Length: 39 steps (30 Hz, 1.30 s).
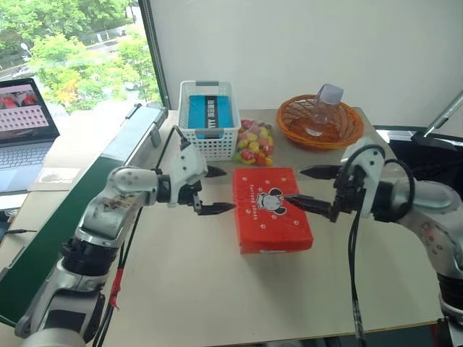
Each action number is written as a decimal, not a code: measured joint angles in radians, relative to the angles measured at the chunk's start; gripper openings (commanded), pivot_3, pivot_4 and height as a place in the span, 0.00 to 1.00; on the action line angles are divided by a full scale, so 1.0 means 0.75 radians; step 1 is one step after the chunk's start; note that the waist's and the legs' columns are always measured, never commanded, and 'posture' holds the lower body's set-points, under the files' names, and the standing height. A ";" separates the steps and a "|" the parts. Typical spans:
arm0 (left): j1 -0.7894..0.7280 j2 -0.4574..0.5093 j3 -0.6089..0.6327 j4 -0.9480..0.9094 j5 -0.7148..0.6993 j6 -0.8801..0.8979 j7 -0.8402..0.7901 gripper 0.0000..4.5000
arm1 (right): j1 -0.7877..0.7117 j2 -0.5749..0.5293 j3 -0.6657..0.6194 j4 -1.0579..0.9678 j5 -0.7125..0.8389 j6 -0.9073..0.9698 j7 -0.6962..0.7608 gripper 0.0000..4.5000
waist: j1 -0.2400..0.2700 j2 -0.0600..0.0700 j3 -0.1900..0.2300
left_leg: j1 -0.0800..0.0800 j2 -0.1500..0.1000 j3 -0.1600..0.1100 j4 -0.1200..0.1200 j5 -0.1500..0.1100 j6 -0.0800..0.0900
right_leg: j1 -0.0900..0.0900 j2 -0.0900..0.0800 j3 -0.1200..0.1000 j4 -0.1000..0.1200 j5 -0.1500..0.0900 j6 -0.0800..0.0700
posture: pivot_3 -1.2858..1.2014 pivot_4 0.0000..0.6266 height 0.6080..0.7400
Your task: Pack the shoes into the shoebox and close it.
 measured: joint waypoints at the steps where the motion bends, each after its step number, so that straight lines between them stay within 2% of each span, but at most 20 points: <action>1: 0.018 -0.002 0.007 0.004 0.020 -0.018 0.036 1.00 | 0.019 0.021 -0.042 0.003 -0.008 -0.002 -0.048 0.99 | 0.000 0.000 0.000 | 0.001 0.000 0.000 0.000 0.000 0.000 | 0.001 0.000 0.000 0.000 0.000 0.000 | 0.52 0.24 1.00; 6: 0.177 -0.067 0.074 0.018 0.062 -0.044 0.231 1.00 | 0.128 0.151 -0.310 0.128 -0.056 -0.013 -0.305 0.99 | 0.003 0.000 0.000 | 0.001 0.000 0.000 0.000 0.000 0.000 | 0.001 -0.001 0.000 0.000 0.002 0.000 | 0.52 0.24 1.00; 13: 0.300 -0.264 0.179 0.029 0.135 -0.141 0.561 1.00 | 0.334 0.387 -0.489 0.226 -0.132 -0.156 -0.527 0.99 | 0.006 0.001 0.000 | 0.002 -0.001 0.000 0.000 0.000 0.000 | 0.002 -0.001 0.001 0.000 0.003 0.001 | 0.52 0.24 1.00; 15: 0.332 -0.325 0.192 0.046 0.231 -0.246 0.728 1.00 | 0.355 0.470 -0.524 0.239 -0.171 -0.234 -0.614 0.99 | -0.001 0.001 -0.001 | 0.006 -0.001 0.001 0.000 0.000 0.000 | 0.005 -0.001 0.001 0.000 0.003 0.002 | 0.52 0.24 1.00; 17: 0.394 -0.380 0.213 0.074 0.324 -0.338 0.896 1.00 | 0.420 0.513 -0.513 0.246 -0.266 -0.328 -0.689 0.99 | -0.003 0.002 -0.001 | 0.008 -0.001 0.002 -0.001 0.000 0.000 | 0.006 -0.001 0.002 0.001 0.002 0.003 | 0.52 0.24 1.00; 19: 0.476 -0.410 0.227 0.083 0.363 -0.378 0.976 1.00 | 0.466 0.580 -0.505 0.246 -0.303 -0.392 -0.718 0.99 | -0.008 0.003 -0.002 | 0.009 0.000 0.002 -0.002 0.000 0.000 | 0.005 -0.001 0.003 0.001 0.002 0.002 | 0.52 0.24 1.00; 22: 0.608 -0.487 0.212 0.111 0.380 -0.425 1.032 1.00 | 0.521 0.694 -0.443 0.263 -0.346 -0.513 -0.742 0.99 | -0.008 0.003 -0.002 | 0.008 0.000 0.003 -0.002 0.000 0.000 | 0.005 -0.002 0.003 0.001 0.001 0.000 | 0.52 0.24 1.00; 26: 0.746 -0.560 0.210 0.172 0.392 -0.479 1.096 1.00 | 0.610 0.764 -0.307 0.330 -0.451 -0.698 -0.726 0.99 | -0.008 0.003 -0.003 | 0.009 0.001 0.004 -0.002 0.000 -0.001 | 0.004 -0.002 0.003 0.000 -0.003 -0.005 | 0.52 0.24 1.00; 32: 0.807 -0.581 0.234 0.205 0.400 -0.559 1.151 1.00 | 0.668 0.855 -0.190 0.475 -0.586 -0.961 -0.745 0.99 | -0.007 0.004 -0.003 | 0.009 0.001 0.005 -0.002 -0.006 -0.011 | 0.003 -0.003 0.003 -0.001 -0.003 -0.005 | 0.52 0.24 1.00; 39: 0.845 -0.601 0.220 0.248 0.410 -0.623 1.162 1.00 | 0.698 0.923 -0.117 0.524 -0.676 -1.108 -0.822 0.99 | -0.009 0.004 -0.003 | 0.008 0.002 0.006 -0.004 -0.007 -0.011 | 0.002 -0.004 0.003 -0.001 -0.003 -0.005 | 0.52 0.24 1.00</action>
